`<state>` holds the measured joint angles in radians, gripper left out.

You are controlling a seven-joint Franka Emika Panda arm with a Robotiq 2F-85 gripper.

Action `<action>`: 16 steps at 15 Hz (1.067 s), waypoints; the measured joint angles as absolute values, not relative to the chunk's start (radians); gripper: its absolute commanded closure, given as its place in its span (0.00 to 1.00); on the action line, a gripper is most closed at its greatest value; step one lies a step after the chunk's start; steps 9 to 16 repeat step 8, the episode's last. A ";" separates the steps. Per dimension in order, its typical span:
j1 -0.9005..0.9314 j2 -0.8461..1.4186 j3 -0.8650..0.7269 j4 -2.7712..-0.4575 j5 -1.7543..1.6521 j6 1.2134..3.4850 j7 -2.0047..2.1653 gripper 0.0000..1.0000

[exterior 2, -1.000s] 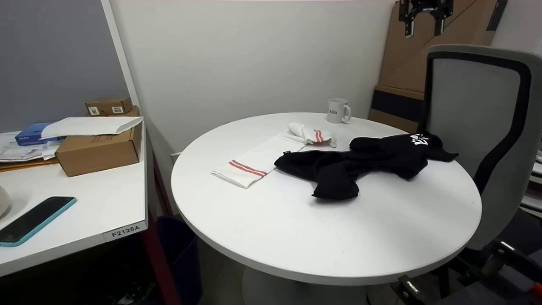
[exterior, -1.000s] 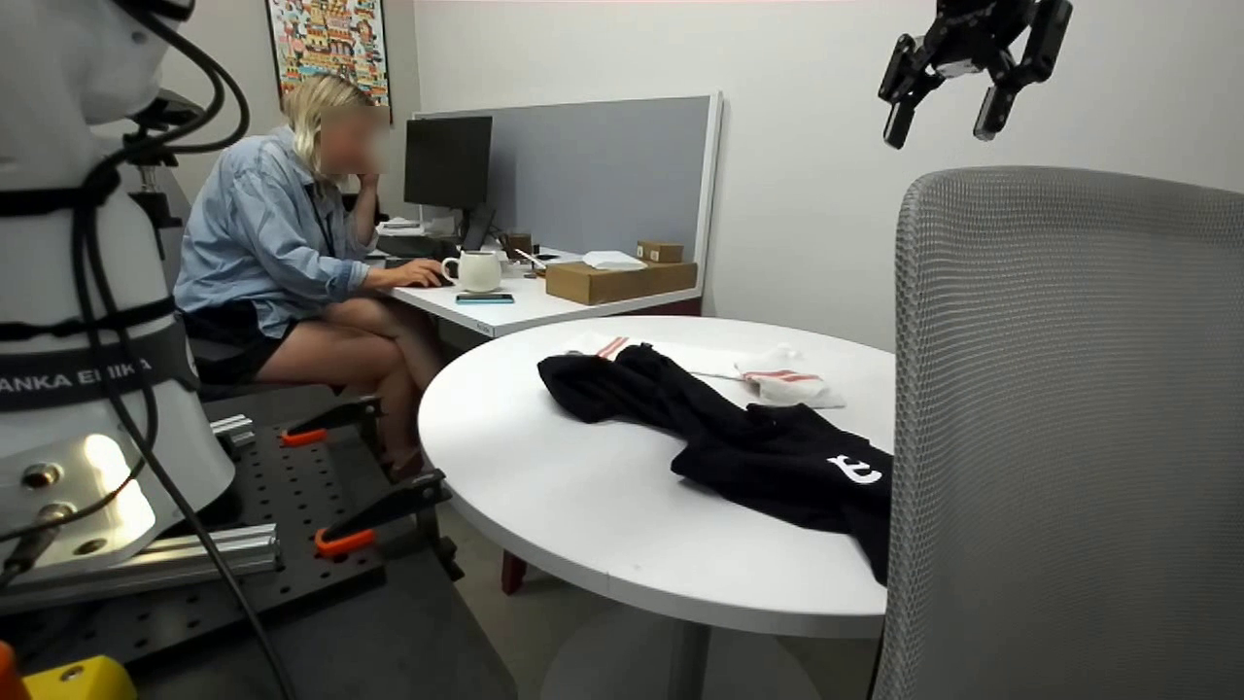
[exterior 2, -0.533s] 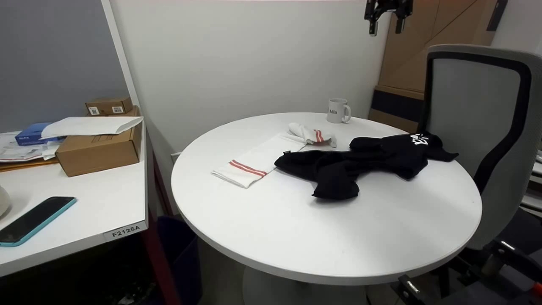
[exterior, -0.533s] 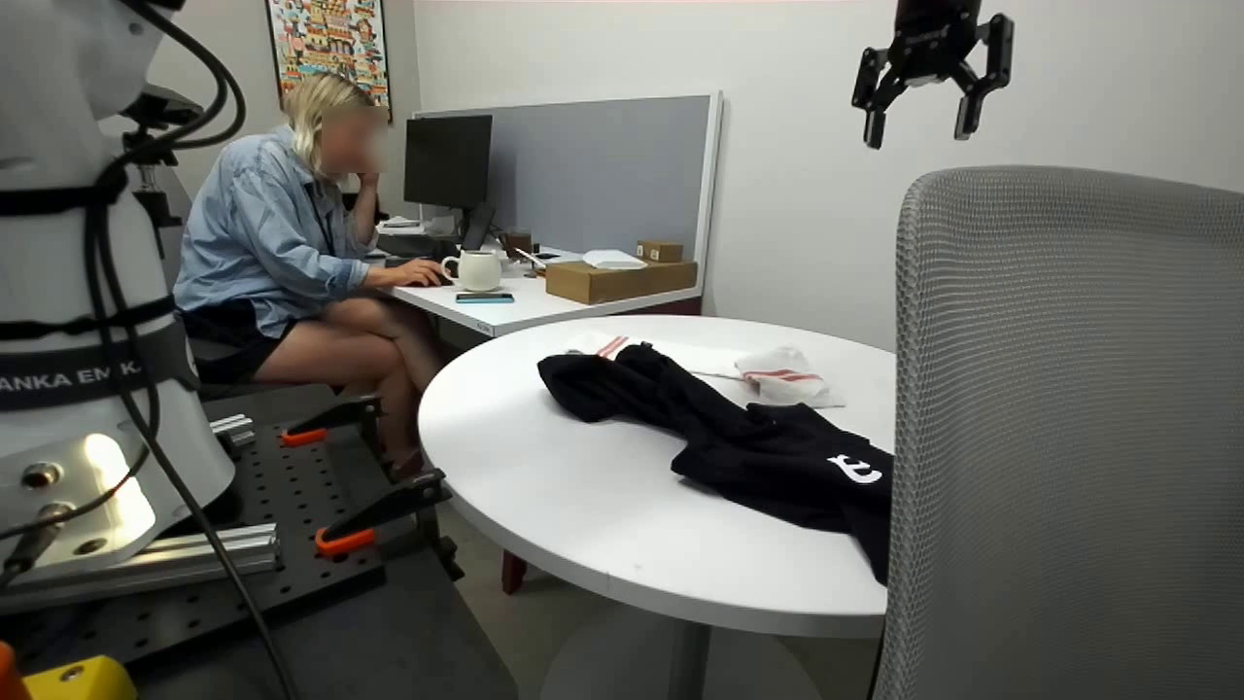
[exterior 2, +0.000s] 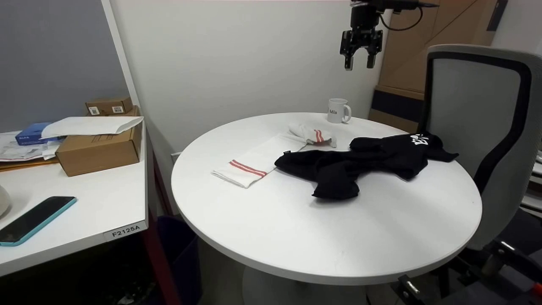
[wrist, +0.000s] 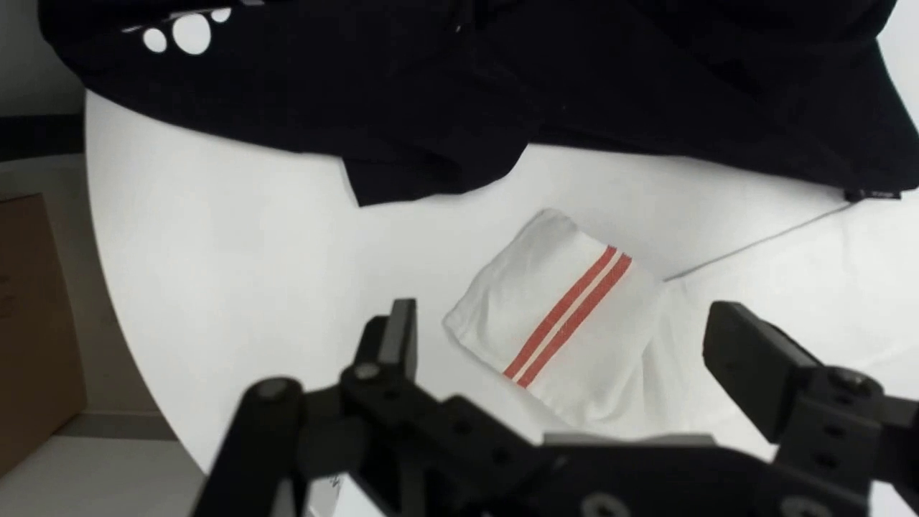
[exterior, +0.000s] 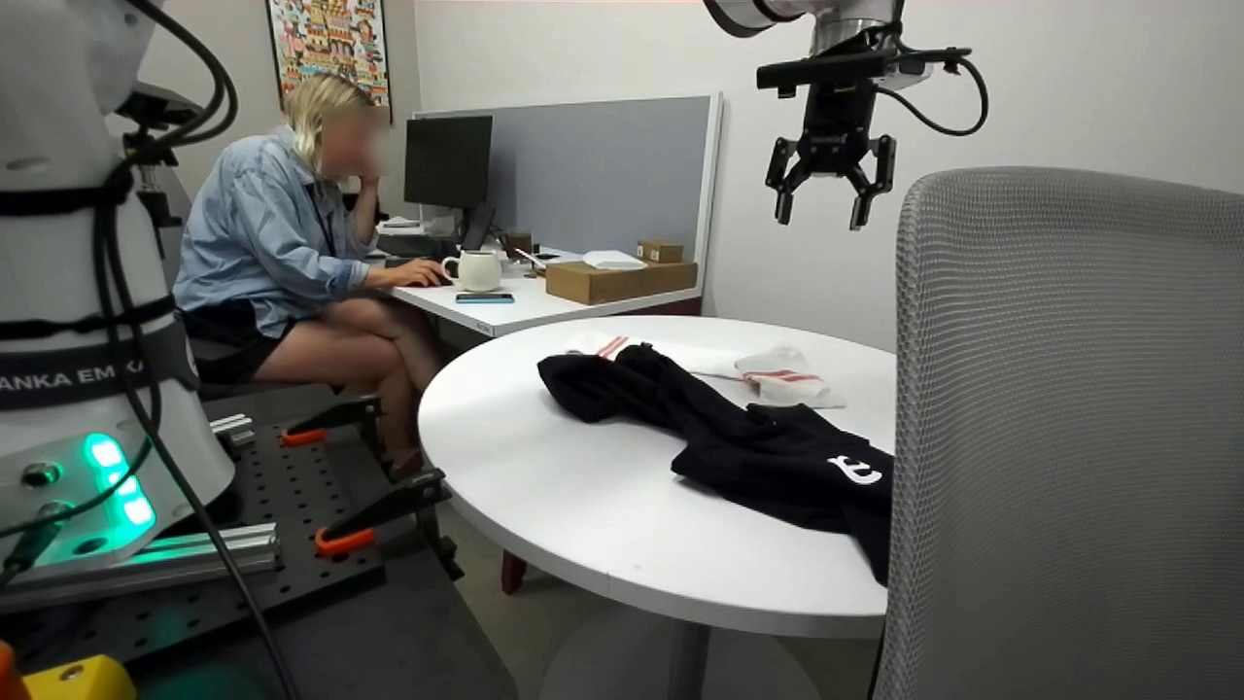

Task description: Put the shirt on the table, unfold the white cloth then unfold the shirt.

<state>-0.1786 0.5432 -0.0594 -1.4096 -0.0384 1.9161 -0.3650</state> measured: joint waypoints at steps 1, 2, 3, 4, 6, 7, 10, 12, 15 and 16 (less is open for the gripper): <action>-0.182 0.522 -0.052 -1.459 -0.037 1.938 -0.387 0.00; -0.185 0.500 -0.046 -1.509 -0.032 1.961 -0.408 0.00; -0.190 0.476 -0.040 -1.559 -0.026 1.981 -0.430 0.00; -0.194 0.450 -0.035 -1.611 -0.021 2.001 -0.450 0.00; -0.195 0.439 -0.035 -1.634 -0.021 2.006 -0.452 0.00; -0.195 0.443 -0.035 -1.629 -0.021 2.006 -0.452 0.00; -0.195 0.445 -0.035 -1.626 -0.021 2.006 -0.452 0.00; -0.195 0.445 -0.035 -1.626 -0.021 2.006 -0.452 0.00; -0.195 0.445 -0.035 -1.626 -0.021 2.006 -0.452 0.00; -0.195 0.445 -0.035 -1.626 -0.021 2.006 -0.452 0.00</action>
